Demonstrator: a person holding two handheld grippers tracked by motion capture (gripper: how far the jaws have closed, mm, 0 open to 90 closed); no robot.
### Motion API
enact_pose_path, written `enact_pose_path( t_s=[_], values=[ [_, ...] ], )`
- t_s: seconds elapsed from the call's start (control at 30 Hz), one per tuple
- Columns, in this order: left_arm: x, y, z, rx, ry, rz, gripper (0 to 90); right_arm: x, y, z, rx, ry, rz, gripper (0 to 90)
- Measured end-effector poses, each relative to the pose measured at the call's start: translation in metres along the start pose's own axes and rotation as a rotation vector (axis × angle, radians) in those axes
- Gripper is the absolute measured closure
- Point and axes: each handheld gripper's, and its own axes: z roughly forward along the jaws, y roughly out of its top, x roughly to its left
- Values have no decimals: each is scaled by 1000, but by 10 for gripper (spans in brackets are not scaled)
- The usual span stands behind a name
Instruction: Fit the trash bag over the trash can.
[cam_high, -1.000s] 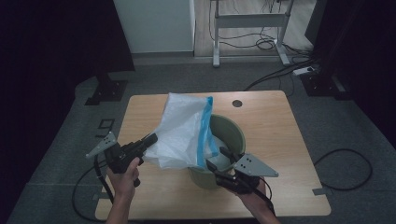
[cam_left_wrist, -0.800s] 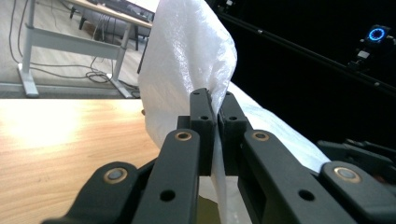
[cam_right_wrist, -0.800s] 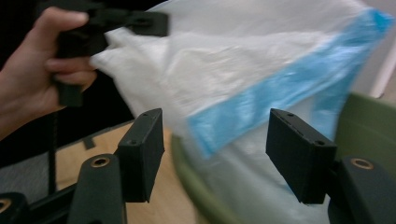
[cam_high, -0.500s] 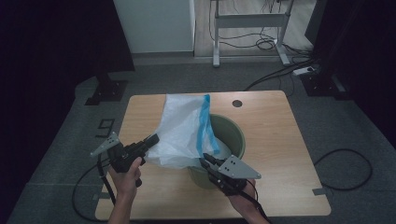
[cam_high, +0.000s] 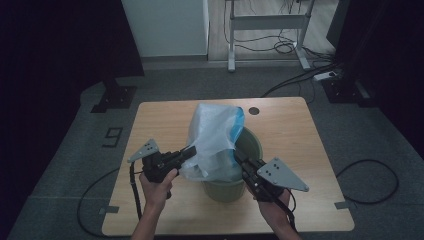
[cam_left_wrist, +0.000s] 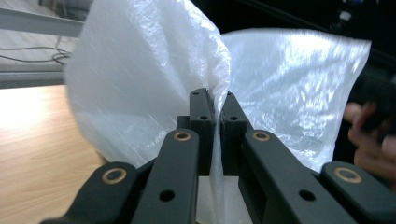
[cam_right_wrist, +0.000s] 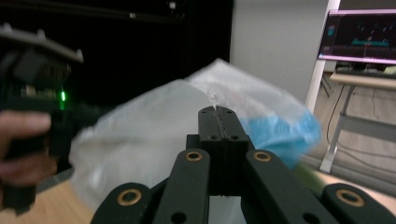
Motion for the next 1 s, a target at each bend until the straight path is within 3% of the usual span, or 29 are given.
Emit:
enact_pose_path(
  t_s=[0.03, 0.13, 0.27, 0.4, 0.57, 0.67, 0.87, 0.9, 0.93, 1.0],
  values=[
    [-2, -4, -1, 11, 0, 6, 852, 0, 6, -1, -30, 6, 3, 889],
    [-1, -7, -5, 11, -9, -2, 822, 4, 8, -1, -54, 37, -3, 890],
    [1, -8, -18, -1, 7, -2, 738, 12, 4, 2, -44, 70, -17, 890],
    [0, 7, -32, -39, 60, 15, 543, 23, -4, 7, -19, 110, -36, 890],
    [-7, 30, -31, -33, 114, 65, 478, 24, -7, 10, -4, 115, -41, 889],
    [-11, 40, -23, -14, 124, 92, 478, 23, -7, 11, -1, 116, -42, 889],
    [-16, 51, 1, 72, 165, 122, 483, 22, -6, 11, 10, 118, -52, 890],
    [-16, 52, 5, 82, 177, 126, 545, 22, -6, 11, 10, 117, -56, 889],
    [-16, 52, 7, 89, 188, 130, 545, 22, -6, 11, 10, 117, -56, 889],
    [-15, 52, 11, 103, 210, 140, 680, 22, -7, 10, 11, 119, -58, 889]
  ],
)
